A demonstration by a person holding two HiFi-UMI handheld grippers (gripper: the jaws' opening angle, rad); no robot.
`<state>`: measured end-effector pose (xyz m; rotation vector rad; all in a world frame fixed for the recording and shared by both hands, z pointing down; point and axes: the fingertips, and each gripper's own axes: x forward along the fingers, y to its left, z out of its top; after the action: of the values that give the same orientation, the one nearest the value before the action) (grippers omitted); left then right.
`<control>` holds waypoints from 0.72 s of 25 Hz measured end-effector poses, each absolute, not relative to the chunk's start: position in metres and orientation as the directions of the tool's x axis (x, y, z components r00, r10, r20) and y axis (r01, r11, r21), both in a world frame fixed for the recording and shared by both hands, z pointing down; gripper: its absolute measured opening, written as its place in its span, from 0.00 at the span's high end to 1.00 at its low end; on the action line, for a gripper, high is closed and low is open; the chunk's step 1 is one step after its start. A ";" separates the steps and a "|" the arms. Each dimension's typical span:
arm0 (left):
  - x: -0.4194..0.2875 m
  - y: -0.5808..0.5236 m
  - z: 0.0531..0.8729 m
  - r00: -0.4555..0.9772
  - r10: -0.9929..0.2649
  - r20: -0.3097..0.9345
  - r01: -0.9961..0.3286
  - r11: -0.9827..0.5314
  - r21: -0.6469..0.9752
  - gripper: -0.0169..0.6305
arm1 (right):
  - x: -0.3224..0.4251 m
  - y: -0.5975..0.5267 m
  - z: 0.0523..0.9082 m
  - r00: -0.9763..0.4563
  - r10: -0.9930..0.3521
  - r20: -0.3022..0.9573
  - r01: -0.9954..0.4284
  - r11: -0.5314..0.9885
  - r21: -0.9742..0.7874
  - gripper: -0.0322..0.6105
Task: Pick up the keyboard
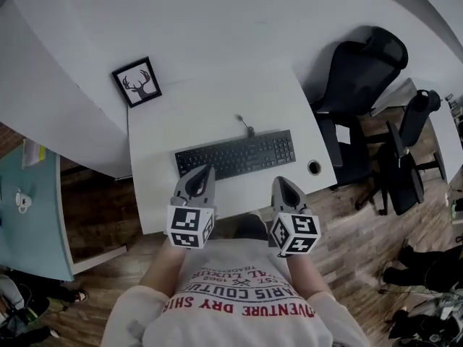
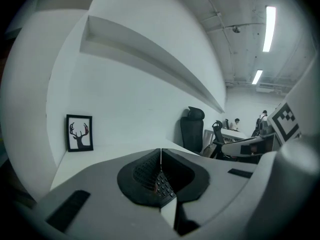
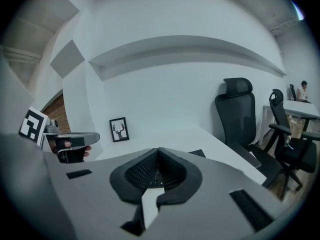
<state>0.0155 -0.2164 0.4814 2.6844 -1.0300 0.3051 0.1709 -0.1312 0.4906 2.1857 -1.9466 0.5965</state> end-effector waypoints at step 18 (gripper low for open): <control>0.042 -0.257 0.506 0.380 -0.846 0.375 -0.925 -0.352 0.144 0.93 | 0.281 -0.227 0.524 -0.214 -0.859 0.465 -0.976 0.167 -0.140 0.91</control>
<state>0.0421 -0.2569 0.5055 2.3152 -1.5475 0.3366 0.2806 -0.2269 0.5244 1.7647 -2.1688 0.5998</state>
